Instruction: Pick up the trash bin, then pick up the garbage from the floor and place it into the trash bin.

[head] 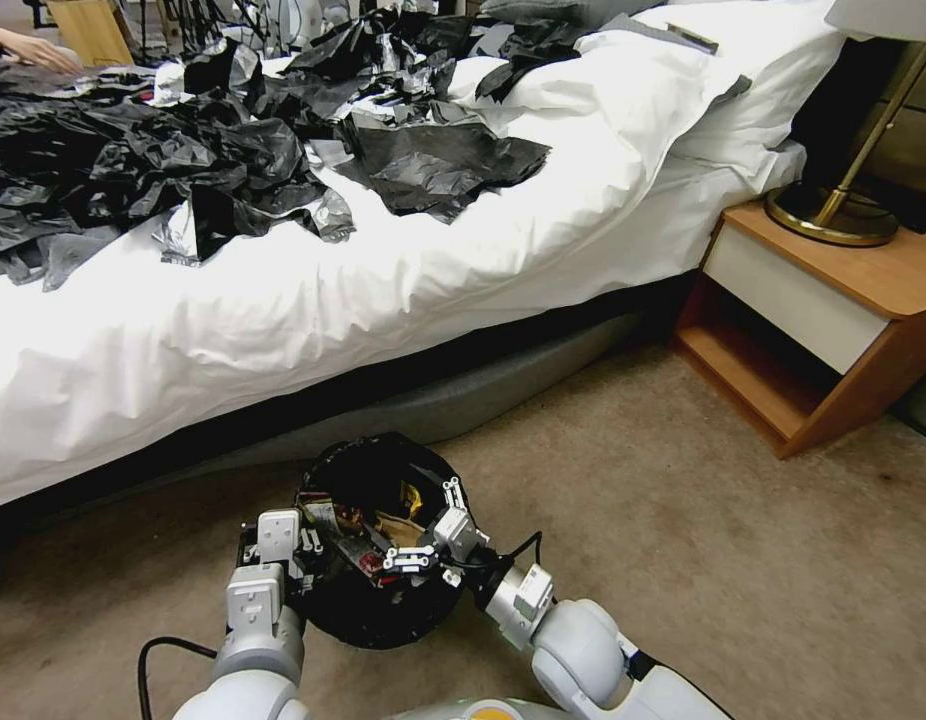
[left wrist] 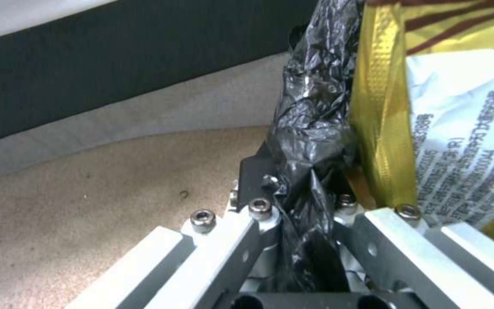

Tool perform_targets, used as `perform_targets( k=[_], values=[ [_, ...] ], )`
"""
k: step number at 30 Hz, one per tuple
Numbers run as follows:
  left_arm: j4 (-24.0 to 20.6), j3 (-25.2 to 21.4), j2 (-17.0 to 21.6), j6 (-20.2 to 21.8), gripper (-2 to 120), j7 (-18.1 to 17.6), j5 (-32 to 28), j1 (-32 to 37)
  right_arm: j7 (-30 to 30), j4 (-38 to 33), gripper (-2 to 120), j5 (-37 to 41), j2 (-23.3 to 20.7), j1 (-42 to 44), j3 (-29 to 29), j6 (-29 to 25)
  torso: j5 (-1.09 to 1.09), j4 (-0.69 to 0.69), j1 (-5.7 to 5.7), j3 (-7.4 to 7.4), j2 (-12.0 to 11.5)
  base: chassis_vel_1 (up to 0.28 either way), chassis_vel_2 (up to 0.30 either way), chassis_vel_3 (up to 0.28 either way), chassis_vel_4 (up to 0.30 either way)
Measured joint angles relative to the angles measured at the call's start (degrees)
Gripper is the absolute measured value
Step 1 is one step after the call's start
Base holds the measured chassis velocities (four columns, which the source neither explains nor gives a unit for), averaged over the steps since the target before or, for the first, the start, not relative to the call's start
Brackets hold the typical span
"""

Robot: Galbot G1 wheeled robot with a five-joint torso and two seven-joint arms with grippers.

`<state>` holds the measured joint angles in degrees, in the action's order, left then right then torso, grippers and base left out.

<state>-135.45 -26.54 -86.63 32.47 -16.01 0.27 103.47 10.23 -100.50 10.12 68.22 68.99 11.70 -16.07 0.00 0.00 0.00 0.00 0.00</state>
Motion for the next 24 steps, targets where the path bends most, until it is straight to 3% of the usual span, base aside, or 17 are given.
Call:
perform_targets(
  k=[5,9,13,16,20,24],
  values=[
    [0.1,-0.2,0.2,0.1,1,0.0,0.0,0.0,-0.3,-3.0,100,-1.0,-0.8,0.7,-1.6,-1.0,0.00,0.00,0.00,0.00,0.0,0.000,0.000,0.000,0.000],
    [0.4,-0.5,0.5,0.2,1,0.0,-0.2,-0.2,-2.1,-8.9,100,-2.6,-1.0,2.6,-7.3,-2.4,0.00,0.01,0.00,0.00,0.0,0.000,0.000,0.000,0.000],
    [0.9,-0.7,0.7,-0.1,1,0.3,-0.4,-0.5,-6.6,-17.3,100,-4.7,1.1,8.2,-17.4,-3.1,-0.01,-0.01,0.00,-0.01,0.0,0.000,0.000,0.000,0.000],
    [1.0,-0.9,0.7,-0.5,1,0.8,-0.4,-0.6,-9.1,-19.3,100,-6.9,2.5,12.0,-22.0,-4.0,-0.01,-0.01,0.00,-0.01,0.0,0.000,0.000,0.000,0.000],
    [1.0,-1.0,0.8,-0.7,1,1.1,-0.8,-0.5,-12.6,-18.7,100,-8.4,5.0,18.4,-26.1,-6.6,0.00,-0.02,0.00,-0.01,0.0,0.000,0.000,0.000,0.000],
    [0.9,-0.9,0.8,-0.7,1,0.9,-0.9,0.0,-13.6,-15.9,100,-8.1,6.7,21.5,-26.6,-8.7,0.00,-0.01,0.00,0.00,0.0,0.000,0.000,0.000,0.000]
  ],
)
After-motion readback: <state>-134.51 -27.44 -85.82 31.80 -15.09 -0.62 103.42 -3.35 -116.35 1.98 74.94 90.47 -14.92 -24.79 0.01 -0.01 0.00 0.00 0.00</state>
